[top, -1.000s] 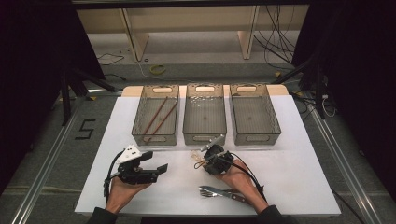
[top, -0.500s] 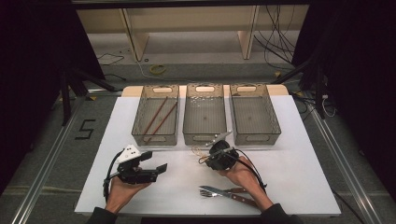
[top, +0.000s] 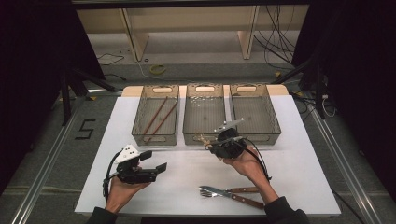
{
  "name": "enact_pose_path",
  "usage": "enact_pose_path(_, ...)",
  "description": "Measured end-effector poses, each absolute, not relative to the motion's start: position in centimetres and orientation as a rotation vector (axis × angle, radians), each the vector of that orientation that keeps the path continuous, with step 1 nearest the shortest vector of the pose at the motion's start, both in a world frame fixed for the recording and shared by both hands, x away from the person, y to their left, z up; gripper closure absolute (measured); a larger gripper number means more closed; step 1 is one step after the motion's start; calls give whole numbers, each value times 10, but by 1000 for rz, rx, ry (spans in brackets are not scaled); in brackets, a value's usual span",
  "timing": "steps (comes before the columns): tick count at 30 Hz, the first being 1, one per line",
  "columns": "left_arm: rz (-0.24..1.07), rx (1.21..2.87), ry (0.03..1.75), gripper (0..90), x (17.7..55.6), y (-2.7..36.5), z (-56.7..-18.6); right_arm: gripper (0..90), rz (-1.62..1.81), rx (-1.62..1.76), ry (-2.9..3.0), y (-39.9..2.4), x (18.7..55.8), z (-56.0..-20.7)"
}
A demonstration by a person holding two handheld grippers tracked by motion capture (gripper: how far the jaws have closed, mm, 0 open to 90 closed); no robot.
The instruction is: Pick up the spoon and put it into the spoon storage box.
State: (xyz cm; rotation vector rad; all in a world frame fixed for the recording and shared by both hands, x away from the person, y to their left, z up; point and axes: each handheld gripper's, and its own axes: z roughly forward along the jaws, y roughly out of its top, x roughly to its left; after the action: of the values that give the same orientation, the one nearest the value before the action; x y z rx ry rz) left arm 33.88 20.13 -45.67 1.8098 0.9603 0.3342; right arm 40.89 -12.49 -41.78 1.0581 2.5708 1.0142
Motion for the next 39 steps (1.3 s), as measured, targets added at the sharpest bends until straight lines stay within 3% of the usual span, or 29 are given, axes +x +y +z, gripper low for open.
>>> enact_pose_path(39, 331, 1799, 920, 181, 338, 202, -457, 782, 1044, 1140, 2402, -118, 485, -380)
